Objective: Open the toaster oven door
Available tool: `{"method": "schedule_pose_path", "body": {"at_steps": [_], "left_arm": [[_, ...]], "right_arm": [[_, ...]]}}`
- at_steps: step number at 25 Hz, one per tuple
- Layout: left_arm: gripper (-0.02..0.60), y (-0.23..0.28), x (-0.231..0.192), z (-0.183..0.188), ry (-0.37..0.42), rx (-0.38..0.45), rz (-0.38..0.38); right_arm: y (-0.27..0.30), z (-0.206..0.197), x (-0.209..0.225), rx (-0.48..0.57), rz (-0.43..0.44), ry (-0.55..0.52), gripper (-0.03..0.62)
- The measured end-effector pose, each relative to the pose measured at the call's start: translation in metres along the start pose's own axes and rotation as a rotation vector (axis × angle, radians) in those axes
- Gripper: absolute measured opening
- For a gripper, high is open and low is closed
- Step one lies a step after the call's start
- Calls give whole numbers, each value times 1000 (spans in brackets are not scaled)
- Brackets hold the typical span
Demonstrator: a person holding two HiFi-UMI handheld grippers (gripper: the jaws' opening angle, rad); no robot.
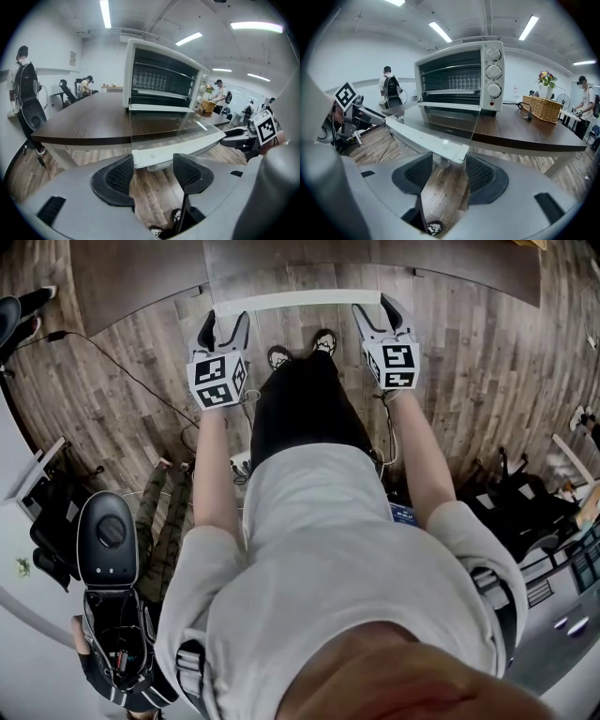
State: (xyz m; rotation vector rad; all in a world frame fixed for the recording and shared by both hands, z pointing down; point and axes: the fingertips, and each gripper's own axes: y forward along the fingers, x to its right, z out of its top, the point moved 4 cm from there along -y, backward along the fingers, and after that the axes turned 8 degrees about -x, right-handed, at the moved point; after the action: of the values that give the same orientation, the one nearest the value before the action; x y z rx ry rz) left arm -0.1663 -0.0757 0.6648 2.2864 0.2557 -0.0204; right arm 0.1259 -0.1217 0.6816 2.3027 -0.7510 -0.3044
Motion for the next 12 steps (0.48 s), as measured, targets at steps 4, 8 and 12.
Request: {"method": "schedule_pose_path", "body": {"at_steps": [4,8,12], "left_arm": [[275,8,-1,-4,9,-20,5],[273,16,1,-9,15,-43,8],[273,21,1,-9,36,-50,8]], "right_arm": [[7,-6,1,-16,-9,-1,221],[14,-14,3,-43,-12,-6,221],[17,-15,5,-39,-14,-6,219]]}}
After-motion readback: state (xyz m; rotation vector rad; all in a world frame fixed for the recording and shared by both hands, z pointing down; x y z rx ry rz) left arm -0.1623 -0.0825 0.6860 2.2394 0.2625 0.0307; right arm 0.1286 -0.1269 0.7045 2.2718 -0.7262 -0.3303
